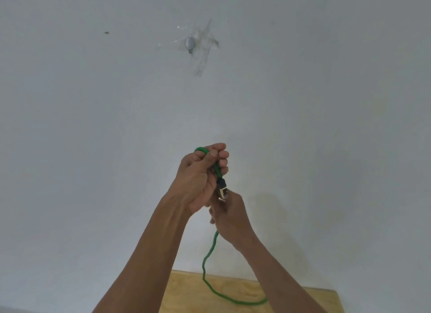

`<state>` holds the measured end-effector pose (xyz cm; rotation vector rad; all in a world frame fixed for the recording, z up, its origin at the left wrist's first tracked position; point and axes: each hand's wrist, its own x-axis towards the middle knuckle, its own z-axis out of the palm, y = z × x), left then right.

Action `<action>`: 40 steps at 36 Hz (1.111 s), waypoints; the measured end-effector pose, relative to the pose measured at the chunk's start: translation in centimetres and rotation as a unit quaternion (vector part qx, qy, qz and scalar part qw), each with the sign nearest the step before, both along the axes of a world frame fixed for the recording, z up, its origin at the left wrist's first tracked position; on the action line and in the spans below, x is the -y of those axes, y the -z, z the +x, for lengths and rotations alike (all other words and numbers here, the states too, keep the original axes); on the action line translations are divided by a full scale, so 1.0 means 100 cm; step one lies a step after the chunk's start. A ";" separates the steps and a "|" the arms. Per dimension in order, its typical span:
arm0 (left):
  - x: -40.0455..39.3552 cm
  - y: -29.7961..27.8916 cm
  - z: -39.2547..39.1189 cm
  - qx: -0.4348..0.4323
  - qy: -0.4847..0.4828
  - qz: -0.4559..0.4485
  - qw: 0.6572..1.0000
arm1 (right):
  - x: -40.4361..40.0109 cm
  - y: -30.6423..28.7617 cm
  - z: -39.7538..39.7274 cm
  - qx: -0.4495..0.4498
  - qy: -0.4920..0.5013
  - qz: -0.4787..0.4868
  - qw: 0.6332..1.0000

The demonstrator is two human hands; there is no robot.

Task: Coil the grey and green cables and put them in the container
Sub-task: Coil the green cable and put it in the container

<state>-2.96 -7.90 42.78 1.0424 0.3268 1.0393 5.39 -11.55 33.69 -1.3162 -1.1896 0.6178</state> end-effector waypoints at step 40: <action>0.004 0.047 0.015 -0.138 0.239 0.072 0.959 | -0.002 -0.068 0.115 0.022 -0.152 0.097 0.983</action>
